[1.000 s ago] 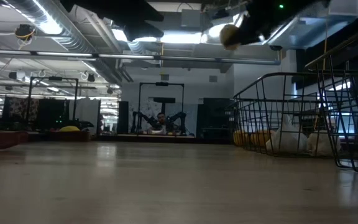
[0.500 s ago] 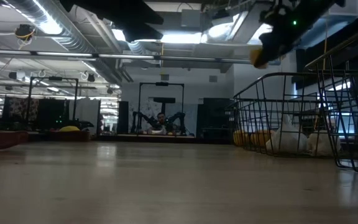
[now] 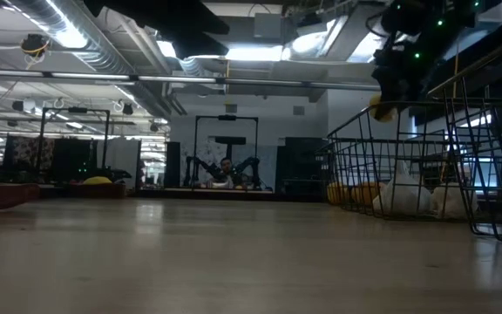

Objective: Sort produce into baskets
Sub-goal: Put the yellow lemon into the top wire basket

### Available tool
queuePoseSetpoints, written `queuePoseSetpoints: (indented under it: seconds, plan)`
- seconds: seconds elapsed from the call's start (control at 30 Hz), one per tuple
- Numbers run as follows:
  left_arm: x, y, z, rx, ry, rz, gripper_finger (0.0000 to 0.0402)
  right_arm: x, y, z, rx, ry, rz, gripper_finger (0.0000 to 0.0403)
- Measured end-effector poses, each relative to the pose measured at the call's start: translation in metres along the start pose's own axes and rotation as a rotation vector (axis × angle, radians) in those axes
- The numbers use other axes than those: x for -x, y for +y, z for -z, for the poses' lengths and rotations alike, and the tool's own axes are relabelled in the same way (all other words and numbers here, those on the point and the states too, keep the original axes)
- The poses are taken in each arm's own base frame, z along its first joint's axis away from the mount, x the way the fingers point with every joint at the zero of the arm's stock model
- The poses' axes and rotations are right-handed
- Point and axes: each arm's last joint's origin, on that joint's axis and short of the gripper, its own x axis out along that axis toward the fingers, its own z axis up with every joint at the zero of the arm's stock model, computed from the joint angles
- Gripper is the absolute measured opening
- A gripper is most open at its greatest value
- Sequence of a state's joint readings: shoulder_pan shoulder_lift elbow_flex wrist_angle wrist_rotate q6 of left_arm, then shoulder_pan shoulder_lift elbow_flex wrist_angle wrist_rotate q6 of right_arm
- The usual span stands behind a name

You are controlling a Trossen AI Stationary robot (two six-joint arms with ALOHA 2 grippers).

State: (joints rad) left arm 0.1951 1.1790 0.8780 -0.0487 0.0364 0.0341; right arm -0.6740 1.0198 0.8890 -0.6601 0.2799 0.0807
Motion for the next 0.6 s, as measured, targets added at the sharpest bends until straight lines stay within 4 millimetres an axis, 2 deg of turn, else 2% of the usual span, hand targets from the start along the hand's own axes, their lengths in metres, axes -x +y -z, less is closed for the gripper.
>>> queuePoseSetpoints:
  seconds: [0.3, 0.6]
  plan:
    - [-0.001, 0.0, 0.001, -0.003, 0.005, 0.0, 0.0318, -0.035, -0.021, 0.0, -0.153, 0.124, -0.026, 0.0193]
    - [-0.015, 0.0, 0.009, -0.014, 0.053, 0.002, 0.0318, -0.074, -0.033, 0.003, -0.244, 0.215, -0.008, 0.0193]
